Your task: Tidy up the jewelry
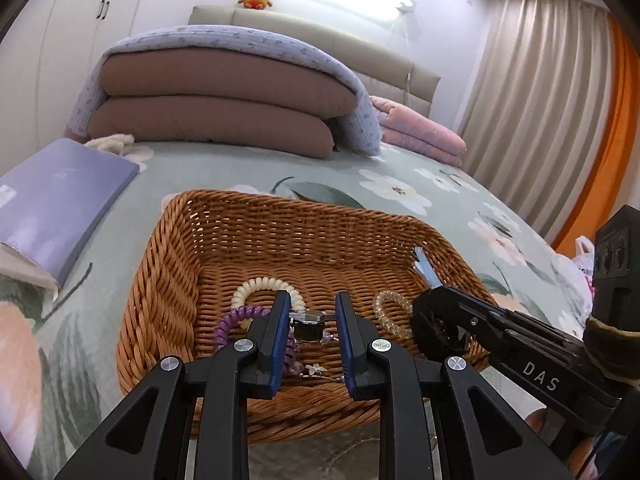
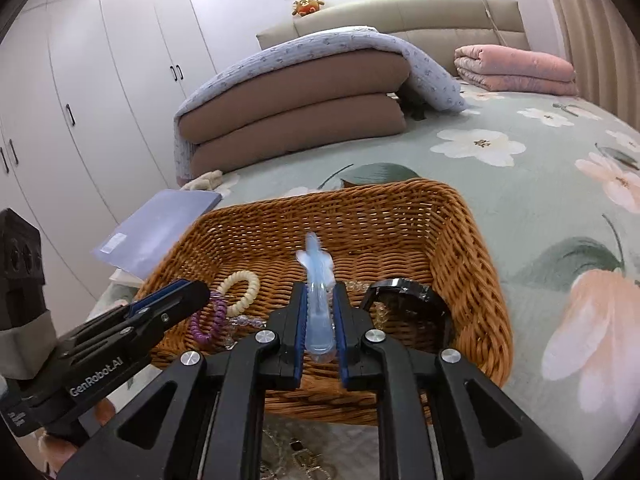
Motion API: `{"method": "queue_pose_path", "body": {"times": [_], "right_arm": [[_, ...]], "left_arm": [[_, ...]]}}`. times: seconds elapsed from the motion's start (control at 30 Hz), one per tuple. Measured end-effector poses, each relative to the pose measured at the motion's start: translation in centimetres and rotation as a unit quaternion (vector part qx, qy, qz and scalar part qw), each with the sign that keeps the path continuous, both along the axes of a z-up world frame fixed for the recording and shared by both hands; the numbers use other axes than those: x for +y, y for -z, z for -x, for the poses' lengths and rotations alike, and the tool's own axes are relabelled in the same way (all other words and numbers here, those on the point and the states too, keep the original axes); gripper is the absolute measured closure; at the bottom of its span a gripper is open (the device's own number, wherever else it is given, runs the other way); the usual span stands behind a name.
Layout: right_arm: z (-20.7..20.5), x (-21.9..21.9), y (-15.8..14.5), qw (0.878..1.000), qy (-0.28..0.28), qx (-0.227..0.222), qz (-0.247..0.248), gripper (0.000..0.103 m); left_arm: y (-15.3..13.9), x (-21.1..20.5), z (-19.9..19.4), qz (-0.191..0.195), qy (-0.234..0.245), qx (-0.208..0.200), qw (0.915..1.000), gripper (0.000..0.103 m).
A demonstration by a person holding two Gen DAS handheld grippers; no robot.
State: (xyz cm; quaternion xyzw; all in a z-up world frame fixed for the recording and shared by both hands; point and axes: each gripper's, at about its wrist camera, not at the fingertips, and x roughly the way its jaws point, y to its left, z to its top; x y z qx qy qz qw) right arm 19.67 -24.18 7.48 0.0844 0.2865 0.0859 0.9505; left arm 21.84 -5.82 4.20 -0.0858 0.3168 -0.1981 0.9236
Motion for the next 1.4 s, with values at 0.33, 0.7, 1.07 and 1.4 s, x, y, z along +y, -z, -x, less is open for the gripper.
{"method": "queue_pose_path", "body": {"times": [0.33, 0.7, 1.07, 1.4], "right_arm": [[1.5, 0.0, -0.8, 1.0, 0.006, -0.028, 0.009, 0.064], [9.3, 1.3, -2.7, 0.995, -0.042, -0.076, 0.045, 0.064], [10.5, 1.4, 1.9, 0.994, -0.06, -0.013, 0.096, 0.064], [8.5, 2.2, 5.1, 0.987, -0.06, 0.055, 0.137, 0.064]], "left_arm": [[-1.1, 0.6, 1.7, 0.017, 0.006, -0.035, 0.9992, 0.053], [-3.5, 1.8, 7.0, 0.037, 0.04, -0.056, 0.997, 0.053], [0.8, 4.0, 11.3, 0.03, 0.043, 0.022, 0.9984, 0.053], [4.3, 2.1, 10.0, 0.003, 0.083, 0.079, 0.9934, 0.064]]}}
